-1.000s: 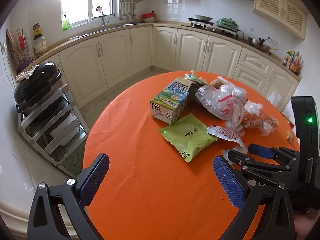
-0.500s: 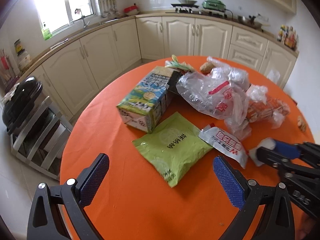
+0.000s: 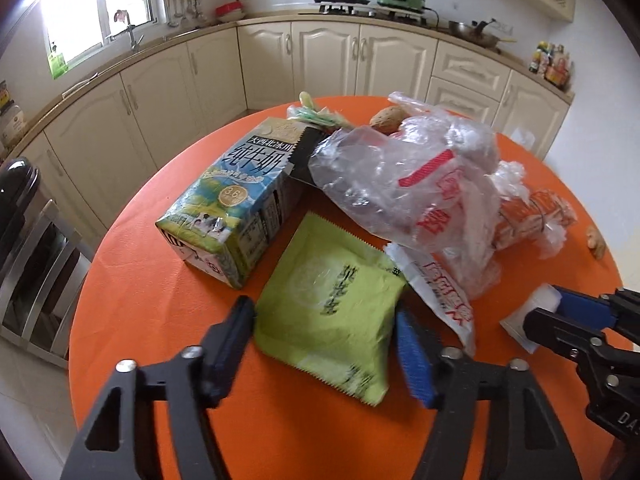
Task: Collect trash
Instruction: 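Grasp the small white tray with the right tool while the left tool grasps the green packet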
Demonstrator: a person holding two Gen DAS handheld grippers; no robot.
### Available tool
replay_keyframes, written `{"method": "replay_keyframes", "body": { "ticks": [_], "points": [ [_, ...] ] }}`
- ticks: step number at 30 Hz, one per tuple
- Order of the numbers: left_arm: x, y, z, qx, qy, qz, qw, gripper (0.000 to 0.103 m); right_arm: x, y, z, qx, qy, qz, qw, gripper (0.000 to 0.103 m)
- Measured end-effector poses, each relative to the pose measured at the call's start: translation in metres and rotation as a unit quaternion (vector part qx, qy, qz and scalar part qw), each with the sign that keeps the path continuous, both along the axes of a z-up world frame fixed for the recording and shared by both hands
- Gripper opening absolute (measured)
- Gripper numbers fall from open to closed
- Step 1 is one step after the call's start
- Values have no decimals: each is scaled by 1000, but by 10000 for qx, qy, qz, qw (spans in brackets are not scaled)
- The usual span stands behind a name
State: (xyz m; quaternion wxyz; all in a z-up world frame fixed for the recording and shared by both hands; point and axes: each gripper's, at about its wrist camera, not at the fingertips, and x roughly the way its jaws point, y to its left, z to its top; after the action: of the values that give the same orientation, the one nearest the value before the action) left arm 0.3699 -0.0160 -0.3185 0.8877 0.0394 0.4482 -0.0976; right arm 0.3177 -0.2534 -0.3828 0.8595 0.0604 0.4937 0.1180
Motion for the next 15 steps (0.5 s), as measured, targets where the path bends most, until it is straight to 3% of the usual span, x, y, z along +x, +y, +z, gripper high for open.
{"method": "replay_keyframes", "body": {
  "ticks": [1,2,10,15],
  "points": [
    [1,1,0,-41,1,-8,10000,44,0,0,0,6,3,3,10000,30],
    [-2,1,-1,-108,-5,-36,9999,29,-1,0,-1,23,6,2,10000,30],
    [-11,11,2,-573,112,-22,9983,20,-14,-11,5,129,-38,-79,9999,30],
    [-40,31,12,-700,49,137,9974,20,-26,-21,13,224,-90,-142,9996,29]
  ]
}}
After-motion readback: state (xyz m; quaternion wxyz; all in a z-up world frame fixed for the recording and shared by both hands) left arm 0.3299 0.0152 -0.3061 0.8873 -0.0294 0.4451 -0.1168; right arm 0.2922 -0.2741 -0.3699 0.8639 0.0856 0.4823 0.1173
